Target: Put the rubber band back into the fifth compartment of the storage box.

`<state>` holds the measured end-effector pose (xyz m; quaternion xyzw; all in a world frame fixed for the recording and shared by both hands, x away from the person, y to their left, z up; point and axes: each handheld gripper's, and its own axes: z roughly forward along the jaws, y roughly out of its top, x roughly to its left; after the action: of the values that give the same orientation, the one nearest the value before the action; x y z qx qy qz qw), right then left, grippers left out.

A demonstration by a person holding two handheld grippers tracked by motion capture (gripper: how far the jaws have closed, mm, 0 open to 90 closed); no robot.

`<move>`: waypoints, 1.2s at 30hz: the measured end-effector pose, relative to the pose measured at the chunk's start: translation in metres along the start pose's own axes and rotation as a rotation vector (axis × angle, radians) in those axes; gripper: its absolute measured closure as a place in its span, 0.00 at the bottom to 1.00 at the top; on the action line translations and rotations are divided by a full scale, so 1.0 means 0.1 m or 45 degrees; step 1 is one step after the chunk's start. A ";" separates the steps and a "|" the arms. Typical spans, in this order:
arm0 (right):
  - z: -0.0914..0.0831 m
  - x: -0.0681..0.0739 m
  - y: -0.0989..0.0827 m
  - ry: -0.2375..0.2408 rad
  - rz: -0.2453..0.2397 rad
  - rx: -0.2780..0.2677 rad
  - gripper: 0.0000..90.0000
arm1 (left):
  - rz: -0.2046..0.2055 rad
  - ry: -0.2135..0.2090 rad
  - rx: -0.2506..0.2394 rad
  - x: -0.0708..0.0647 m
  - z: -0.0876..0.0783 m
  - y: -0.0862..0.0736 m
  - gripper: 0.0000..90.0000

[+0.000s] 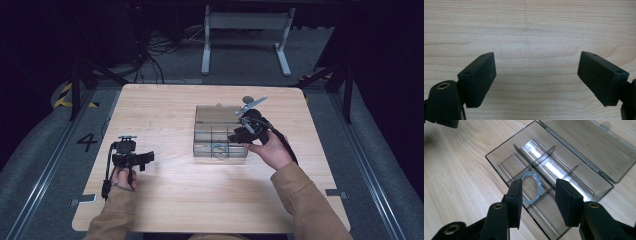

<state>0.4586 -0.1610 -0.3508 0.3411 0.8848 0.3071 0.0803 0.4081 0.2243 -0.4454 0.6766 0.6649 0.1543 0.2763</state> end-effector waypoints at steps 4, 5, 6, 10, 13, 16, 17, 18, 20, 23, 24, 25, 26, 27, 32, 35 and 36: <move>-0.10 -0.08 -0.10 -0.031 0.012 -0.018 0.64 | 0.000 -0.002 0.002 0.00 0.00 0.00 0.18; -0.12 -0.09 -0.13 -0.043 0.028 -0.021 0.64 | 0.001 -0.001 0.003 0.00 0.00 0.00 0.18; -0.14 -0.11 -0.15 -0.046 0.029 -0.026 0.64 | 0.001 -0.001 0.002 0.00 0.00 0.00 0.18; -0.24 -0.18 -0.26 -0.067 0.052 -0.042 0.62 | 0.000 -0.002 0.005 -0.01 0.00 0.00 0.18; -0.29 -0.21 -0.35 -0.101 0.052 -0.036 0.61 | -0.001 -0.001 0.003 -0.01 0.00 -0.01 0.18; -0.34 -0.24 -0.42 -0.111 0.062 -0.042 0.61 | -0.001 -0.001 0.003 0.00 0.00 -0.01 0.18; -0.36 -0.25 -0.44 -0.117 0.071 -0.045 0.61 | 0.000 -0.002 0.003 0.00 0.00 -0.01 0.18; -0.39 -0.27 -0.48 -0.122 0.078 -0.043 0.61 | -0.001 -0.002 0.004 -0.01 0.00 -0.01 0.18; -0.42 -0.29 -0.53 -0.134 0.089 -0.050 0.61 | -0.003 -0.002 0.005 -0.01 0.00 -0.01 0.18; -0.49 -0.35 -0.62 -0.140 0.127 -0.070 0.61 | -0.004 -0.001 0.006 -0.01 0.00 -0.01 0.18; -0.53 -0.38 -0.67 -0.144 0.146 -0.091 0.61 | -0.004 -0.003 0.005 -0.01 0.00 -0.01 0.18; -0.57 -0.42 -0.72 -0.145 0.180 -0.117 0.61 | -0.002 -0.002 0.005 -0.01 0.00 -0.01 0.18; -0.59 -0.45 -0.74 -0.138 0.193 -0.127 0.60 | -0.005 -0.004 0.002 -0.01 -0.01 -0.01 0.18; -0.62 -0.48 -0.77 -0.147 0.208 -0.124 0.60 | -0.004 -0.004 0.001 -0.01 -0.01 -0.01 0.18; -0.66 -0.58 -0.90 -0.190 0.229 -0.138 0.58 | -0.004 -0.005 -0.001 -0.01 -0.01 -0.01 0.18; -0.60 -0.66 -0.99 -0.199 0.255 -0.112 0.58 | -0.006 -0.006 0.000 -0.01 -0.01 -0.01 0.18; -0.58 -0.69 -1.02 -0.203 0.270 -0.099 0.59 | -0.005 -0.006 -0.001 0.00 -0.01 -0.01 0.18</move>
<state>0.4339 -0.2930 -0.3700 0.4526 0.8221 0.3198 0.1308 0.4071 0.2240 -0.4449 0.6757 0.6654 0.1524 0.2784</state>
